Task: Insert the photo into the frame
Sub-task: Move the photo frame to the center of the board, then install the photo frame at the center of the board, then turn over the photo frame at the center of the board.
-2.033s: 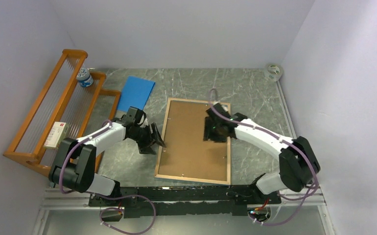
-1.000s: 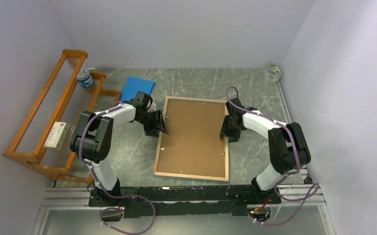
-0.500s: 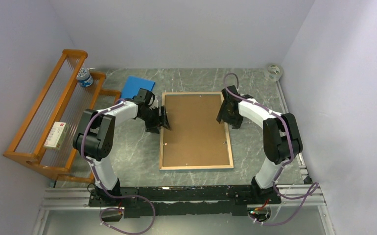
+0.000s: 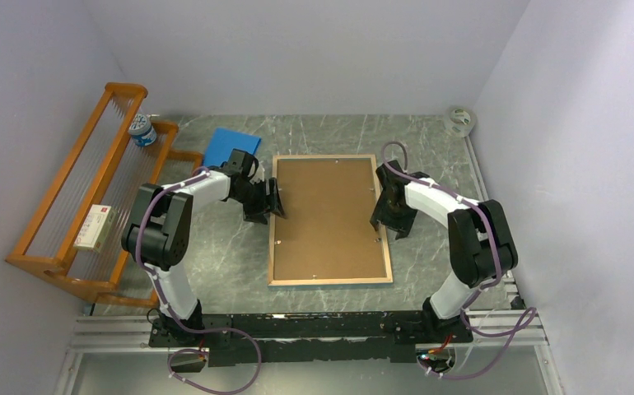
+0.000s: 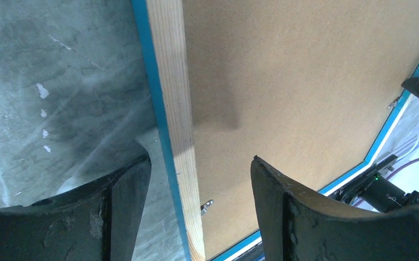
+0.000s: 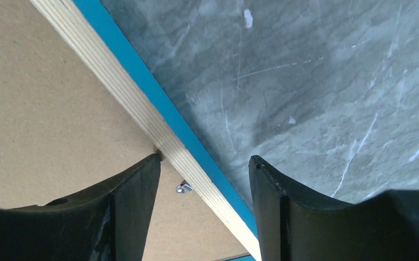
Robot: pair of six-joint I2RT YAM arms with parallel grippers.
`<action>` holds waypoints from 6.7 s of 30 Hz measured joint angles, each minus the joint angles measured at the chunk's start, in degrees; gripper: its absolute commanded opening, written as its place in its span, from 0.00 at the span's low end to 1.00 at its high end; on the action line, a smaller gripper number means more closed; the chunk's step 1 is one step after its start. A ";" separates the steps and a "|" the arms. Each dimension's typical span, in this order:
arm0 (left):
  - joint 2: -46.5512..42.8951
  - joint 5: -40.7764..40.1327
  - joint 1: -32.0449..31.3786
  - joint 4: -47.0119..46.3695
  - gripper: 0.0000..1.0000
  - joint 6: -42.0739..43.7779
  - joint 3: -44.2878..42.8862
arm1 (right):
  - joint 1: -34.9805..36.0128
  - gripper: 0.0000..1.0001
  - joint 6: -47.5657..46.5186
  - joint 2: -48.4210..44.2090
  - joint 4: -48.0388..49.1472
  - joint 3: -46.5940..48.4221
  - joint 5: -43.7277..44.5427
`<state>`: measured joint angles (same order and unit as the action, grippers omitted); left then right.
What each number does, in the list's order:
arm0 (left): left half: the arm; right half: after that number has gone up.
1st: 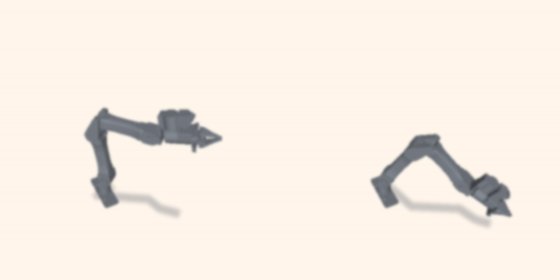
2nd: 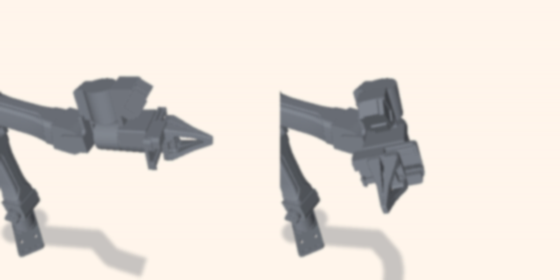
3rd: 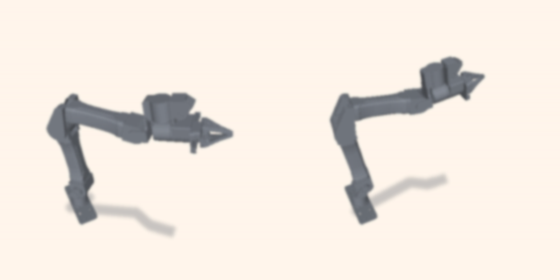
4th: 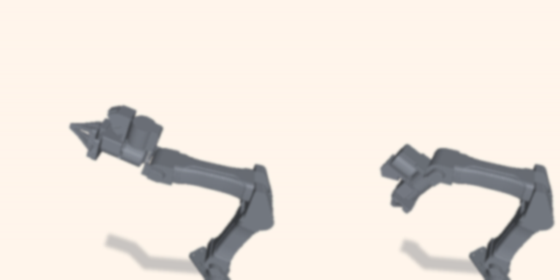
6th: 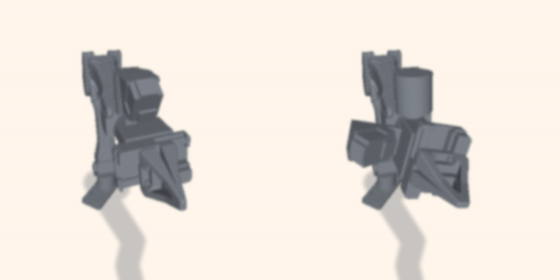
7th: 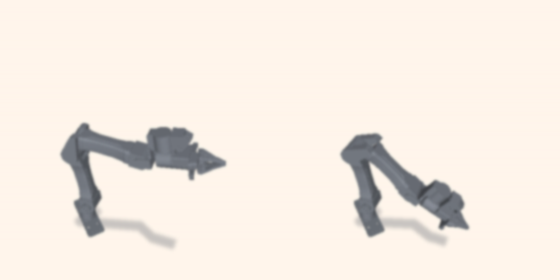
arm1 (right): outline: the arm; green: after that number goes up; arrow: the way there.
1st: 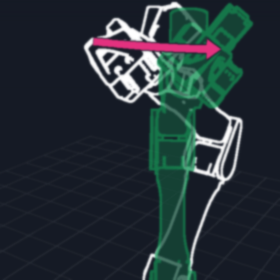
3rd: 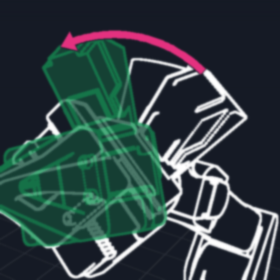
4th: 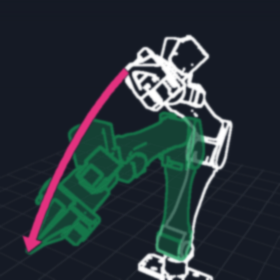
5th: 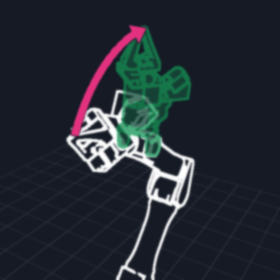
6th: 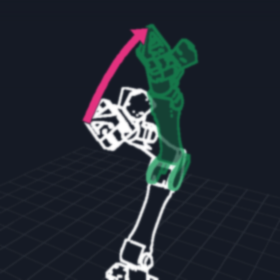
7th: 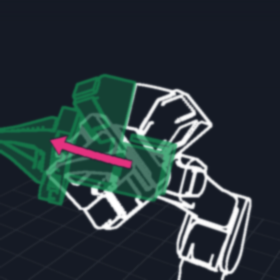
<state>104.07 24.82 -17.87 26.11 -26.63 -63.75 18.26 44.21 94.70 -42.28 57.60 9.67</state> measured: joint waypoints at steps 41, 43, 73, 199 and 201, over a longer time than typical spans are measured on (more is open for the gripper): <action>-0.33 2.60 0.15 -2.99 0.74 -2.08 2.03 | 0.79 0.53 -1.99 -2.08 -2.38 3.48 0.26; -0.52 2.12 0.11 -2.80 0.75 -2.12 2.01 | 0.72 0.54 -2.47 -1.36 -2.08 6.16 0.85; -1.18 0.81 2.32 -0.98 0.73 -2.29 2.01 | -2.38 0.49 -23.08 22.34 5.14 28.41 -0.42; -36.20 28.17 4.42 -24.61 0.49 -22.38 30.08 | 30.95 0.04 3.54 27.96 -14.27 63.25 -5.75; -35.06 28.94 4.50 -24.76 0.47 -22.53 30.05 | 30.91 0.04 3.63 27.74 -14.23 63.06 -5.77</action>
<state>69.01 53.76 -13.37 1.34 -49.17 -33.69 49.17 47.83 122.43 -56.51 120.66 3.90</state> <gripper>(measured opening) 0.503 0.201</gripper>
